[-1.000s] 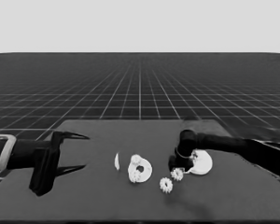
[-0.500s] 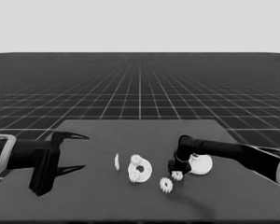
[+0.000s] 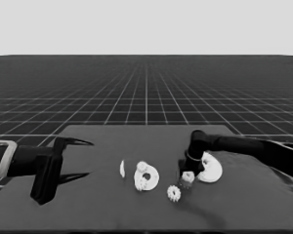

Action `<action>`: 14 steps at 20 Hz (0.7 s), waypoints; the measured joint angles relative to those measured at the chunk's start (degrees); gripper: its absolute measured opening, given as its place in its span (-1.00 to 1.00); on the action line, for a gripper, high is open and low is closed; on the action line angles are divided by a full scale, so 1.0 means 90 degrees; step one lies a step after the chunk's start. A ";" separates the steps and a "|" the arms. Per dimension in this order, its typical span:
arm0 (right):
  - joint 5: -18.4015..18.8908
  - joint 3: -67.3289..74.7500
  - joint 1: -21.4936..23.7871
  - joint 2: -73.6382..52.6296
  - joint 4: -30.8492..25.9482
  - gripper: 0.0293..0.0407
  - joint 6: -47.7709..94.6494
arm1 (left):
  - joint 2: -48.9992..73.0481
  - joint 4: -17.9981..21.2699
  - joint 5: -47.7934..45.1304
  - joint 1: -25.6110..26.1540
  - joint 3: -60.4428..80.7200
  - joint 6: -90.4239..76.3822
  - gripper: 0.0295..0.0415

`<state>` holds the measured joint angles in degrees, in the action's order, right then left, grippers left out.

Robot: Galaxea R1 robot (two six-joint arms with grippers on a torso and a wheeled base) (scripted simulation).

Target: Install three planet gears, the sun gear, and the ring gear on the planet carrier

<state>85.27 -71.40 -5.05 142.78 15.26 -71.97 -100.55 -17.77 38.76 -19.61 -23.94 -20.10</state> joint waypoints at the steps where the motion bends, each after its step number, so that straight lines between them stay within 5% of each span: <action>1: 0.0071 0.0088 0.0226 -0.0029 -0.0195 -0.66 -0.0044 | 0.0000 0.0000 0.0000 0.0000 0.0000 0.0000 0.49; 8: 0.0156 0.0157 0.0524 -0.0051 -0.0479 -0.66 -0.0078 | 0.0000 0.0000 0.0000 0.0000 0.0000 0.0000 0.49; 11: 0.0307 -0.1243 0.0596 0.2069 -0.0517 -0.66 -0.0801 | 0.0000 0.0000 0.0000 0.0000 0.0000 0.0000 0.49; 14: 0.0296 -0.1781 0.0603 0.2561 -0.0533 -0.66 -0.0733 | 0.0000 0.0000 0.0000 0.0000 0.0000 0.0000 0.49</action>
<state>87.94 -87.42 0.38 165.83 10.46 -78.57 -100.55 -17.77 38.76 -19.61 -23.94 -20.10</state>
